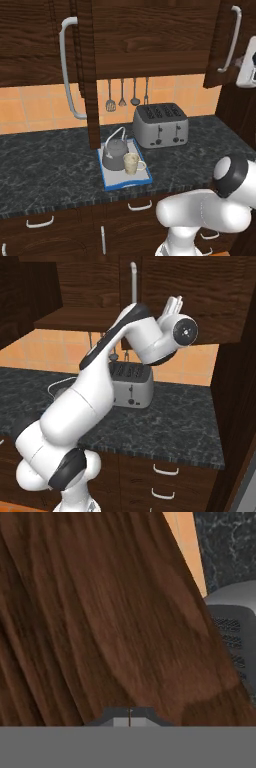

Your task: Pick the kettle from the counter and place it on the tray. Then pick the mug from the cabinet and place it on the tray. Then close the cabinet doors.

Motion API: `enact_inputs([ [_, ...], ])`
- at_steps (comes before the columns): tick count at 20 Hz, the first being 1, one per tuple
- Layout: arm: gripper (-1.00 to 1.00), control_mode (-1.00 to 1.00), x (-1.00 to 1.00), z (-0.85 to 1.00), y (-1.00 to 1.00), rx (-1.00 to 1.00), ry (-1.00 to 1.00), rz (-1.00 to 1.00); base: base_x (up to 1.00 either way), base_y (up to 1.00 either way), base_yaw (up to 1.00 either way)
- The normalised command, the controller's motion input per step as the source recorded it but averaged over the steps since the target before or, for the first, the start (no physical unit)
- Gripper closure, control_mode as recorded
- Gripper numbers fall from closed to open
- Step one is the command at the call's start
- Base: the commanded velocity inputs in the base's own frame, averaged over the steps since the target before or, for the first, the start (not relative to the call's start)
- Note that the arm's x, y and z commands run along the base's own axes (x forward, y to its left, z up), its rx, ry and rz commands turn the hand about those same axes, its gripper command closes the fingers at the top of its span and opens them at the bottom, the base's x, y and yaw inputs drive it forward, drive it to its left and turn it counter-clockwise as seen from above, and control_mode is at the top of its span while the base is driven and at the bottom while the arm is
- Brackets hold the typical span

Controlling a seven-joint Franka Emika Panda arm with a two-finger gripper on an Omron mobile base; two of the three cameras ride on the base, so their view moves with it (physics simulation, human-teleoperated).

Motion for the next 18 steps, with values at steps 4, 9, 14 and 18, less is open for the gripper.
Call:
enact_inputs([
  [4,1.0,-1.0,0.74,0.0,0.37,0.0,0.0,0.0,0.0,0.0,0.0],
  [9,1.0,-1.0,0.69,0.0,0.26,0.0,0.0,0.0,0.0,0.0,0.0],
  [14,1.0,-1.0,0.75,0.0,0.06,0.0,0.0,0.0,0.0,0.0,0.0],
  [18,1.0,-1.0,0.72,0.0,0.03,0.0,0.0,0.0,0.0,0.0,0.0],
])
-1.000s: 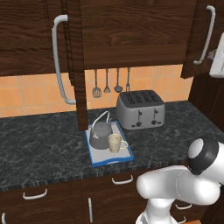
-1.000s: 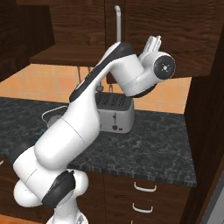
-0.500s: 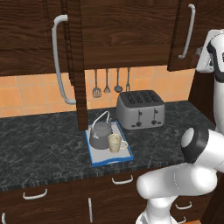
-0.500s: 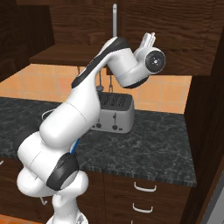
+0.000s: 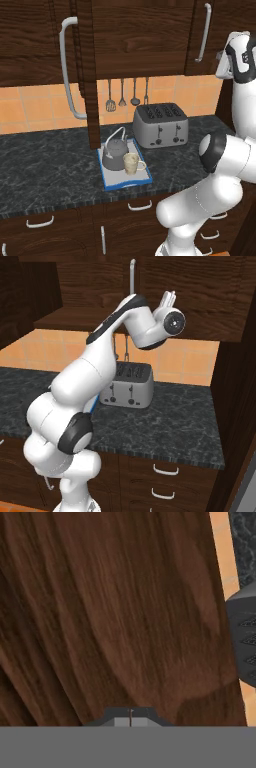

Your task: Pick the kettle from the counter and place it on the tray. Then pick the mug from the cabinet and place it on the tray. Then close the cabinet doors.

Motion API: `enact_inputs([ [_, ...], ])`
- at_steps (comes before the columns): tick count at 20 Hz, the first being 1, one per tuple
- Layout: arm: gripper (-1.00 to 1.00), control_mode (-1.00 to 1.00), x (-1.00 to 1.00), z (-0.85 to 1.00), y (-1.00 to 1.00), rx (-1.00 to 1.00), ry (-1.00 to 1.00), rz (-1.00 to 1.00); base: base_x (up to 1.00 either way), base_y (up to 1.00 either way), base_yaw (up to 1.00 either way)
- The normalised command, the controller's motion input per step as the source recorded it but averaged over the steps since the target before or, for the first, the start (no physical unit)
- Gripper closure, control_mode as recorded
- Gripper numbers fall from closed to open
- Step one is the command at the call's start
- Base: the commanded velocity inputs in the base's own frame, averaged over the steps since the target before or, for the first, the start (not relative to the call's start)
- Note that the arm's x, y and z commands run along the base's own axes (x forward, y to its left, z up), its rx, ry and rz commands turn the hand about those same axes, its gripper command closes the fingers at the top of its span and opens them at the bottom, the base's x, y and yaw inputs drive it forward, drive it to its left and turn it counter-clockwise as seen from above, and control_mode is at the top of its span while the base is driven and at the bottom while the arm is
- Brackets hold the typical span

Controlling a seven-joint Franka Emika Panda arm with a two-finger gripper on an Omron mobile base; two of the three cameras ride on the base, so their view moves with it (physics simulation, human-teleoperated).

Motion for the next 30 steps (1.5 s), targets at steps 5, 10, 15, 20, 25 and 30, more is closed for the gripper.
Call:
enact_inputs([
  [5,1.0,-1.0,0.67,0.0,0.03,0.0,0.0,0.0,0.0,0.0,0.0],
  [10,1.0,-1.0,0.56,0.0,0.03,0.0,0.0,0.0,0.0,0.0,0.0],
  [15,1.0,-1.0,-0.08,0.0,0.02,0.0,0.0,0.0,0.0,0.0,0.0],
  [20,1.0,-1.0,-0.46,0.0,0.02,0.0,0.0,0.0,0.0,0.0,0.0],
  [25,1.0,-1.0,-0.74,0.02,0.32,-0.02,0.02,0.0,0.0,0.0,0.0],
  [30,1.0,-1.0,-0.33,0.01,0.32,-0.06,0.05,0.0,0.0,0.0,0.0],
])
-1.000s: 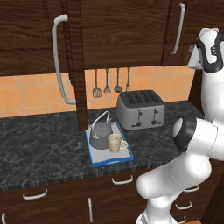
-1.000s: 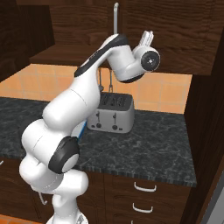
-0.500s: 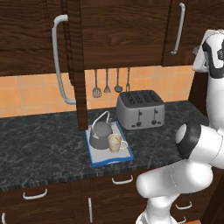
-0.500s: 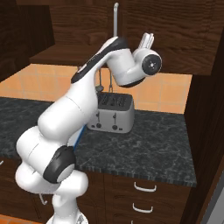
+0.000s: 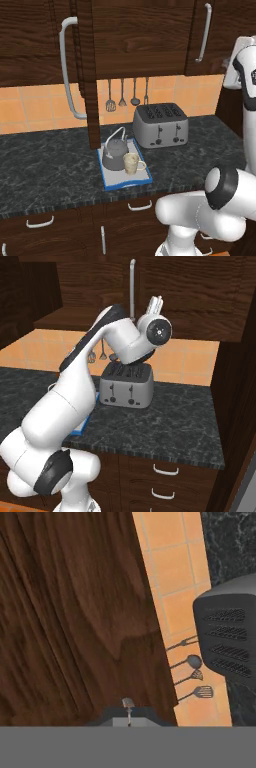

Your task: Pick the kettle from the counter and place it on the tray. Then pick the mug from the cabinet and place it on the tray. Then close the cabinet doors.

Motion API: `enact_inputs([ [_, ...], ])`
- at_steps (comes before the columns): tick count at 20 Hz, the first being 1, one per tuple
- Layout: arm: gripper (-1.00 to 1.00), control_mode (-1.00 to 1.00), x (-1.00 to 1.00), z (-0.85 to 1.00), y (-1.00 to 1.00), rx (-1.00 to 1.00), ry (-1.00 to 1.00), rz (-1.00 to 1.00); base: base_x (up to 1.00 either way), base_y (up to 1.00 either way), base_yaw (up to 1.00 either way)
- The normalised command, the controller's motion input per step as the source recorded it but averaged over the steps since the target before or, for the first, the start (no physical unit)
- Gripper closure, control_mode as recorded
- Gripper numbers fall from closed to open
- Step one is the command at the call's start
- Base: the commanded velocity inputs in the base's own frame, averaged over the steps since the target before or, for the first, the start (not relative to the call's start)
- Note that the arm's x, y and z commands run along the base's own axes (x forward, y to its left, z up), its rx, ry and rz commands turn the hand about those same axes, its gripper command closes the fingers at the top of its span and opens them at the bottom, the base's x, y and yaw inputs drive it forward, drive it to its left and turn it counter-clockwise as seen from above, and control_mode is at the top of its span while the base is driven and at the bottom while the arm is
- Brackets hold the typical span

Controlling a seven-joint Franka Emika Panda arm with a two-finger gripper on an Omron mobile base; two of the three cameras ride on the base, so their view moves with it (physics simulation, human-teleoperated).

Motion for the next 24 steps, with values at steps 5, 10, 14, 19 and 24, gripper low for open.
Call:
enact_inputs([
  [5,1.0,-1.0,-0.34,0.0,0.55,-0.03,0.0,0.0,0.0,0.0,0.0],
  [10,1.0,-1.0,-0.99,0.0,1.0,-0.17,0.0,0.0,0.0,0.0,0.0],
  [14,1.0,-1.0,-1.0,0.0,1.0,-0.23,-0.05,0.0,0.0,0.0,0.0],
  [19,1.0,-1.0,-0.98,0.0,1.0,-0.21,-0.07,0.0,0.0,0.0,0.0],
  [24,1.0,-1.0,-0.15,0.0,0.5,-0.06,0.0,0.0,0.0,0.0,0.0],
])
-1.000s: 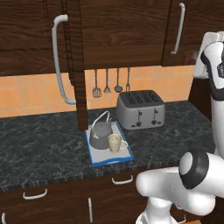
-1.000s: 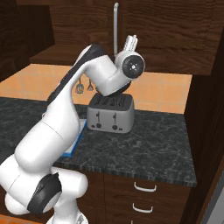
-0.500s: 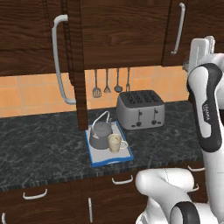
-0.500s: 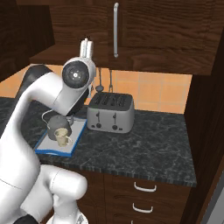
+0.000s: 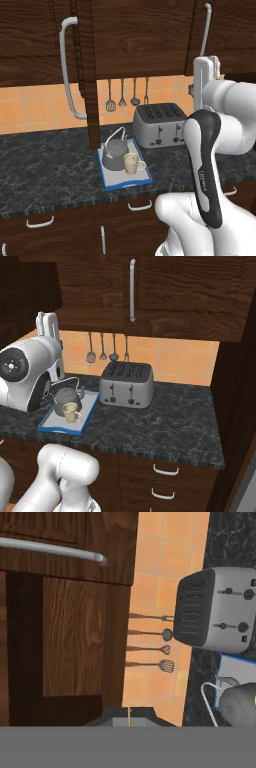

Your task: Pick the kettle from the counter and place it on the tray. Then pick the mug from the cabinet and place it on the tray. Then close the cabinet doors.

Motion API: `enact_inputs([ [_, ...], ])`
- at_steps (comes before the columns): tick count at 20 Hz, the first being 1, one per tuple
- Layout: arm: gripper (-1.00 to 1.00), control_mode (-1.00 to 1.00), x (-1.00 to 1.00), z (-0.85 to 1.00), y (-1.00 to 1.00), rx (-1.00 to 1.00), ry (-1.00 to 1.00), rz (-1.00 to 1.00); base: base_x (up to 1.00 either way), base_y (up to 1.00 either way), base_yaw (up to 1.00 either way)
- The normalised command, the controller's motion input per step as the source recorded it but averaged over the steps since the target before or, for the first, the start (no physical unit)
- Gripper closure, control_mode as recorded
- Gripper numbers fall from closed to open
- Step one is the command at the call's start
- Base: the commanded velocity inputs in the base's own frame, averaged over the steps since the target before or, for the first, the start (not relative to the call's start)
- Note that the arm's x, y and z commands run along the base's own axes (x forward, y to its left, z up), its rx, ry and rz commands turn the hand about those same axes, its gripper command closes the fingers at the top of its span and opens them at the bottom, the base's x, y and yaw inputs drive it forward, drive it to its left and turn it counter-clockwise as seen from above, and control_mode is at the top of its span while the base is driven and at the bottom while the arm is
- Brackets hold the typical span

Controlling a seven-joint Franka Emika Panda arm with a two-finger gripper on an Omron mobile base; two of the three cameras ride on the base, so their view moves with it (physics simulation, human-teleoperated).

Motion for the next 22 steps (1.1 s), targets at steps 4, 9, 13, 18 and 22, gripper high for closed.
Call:
enact_inputs([
  [4,1.0,-1.0,0.0,0.0,0.06,0.0,0.0,0.0,0.0,0.0,0.0],
  [9,1.0,-1.0,-0.37,0.0,0.69,0.0,0.0,0.0,0.0,0.0,0.0],
  [13,1.0,-1.0,-0.65,0.0,0.79,0.0,0.02,0.0,0.0,0.0,0.0],
  [18,1.0,-1.0,-0.77,0.0,0.85,0.0,0.0,0.0,0.0,0.0,0.0],
  [22,1.0,-1.0,-0.69,0.0,0.92,-0.02,0.0,0.0,0.0,0.0,0.0],
])
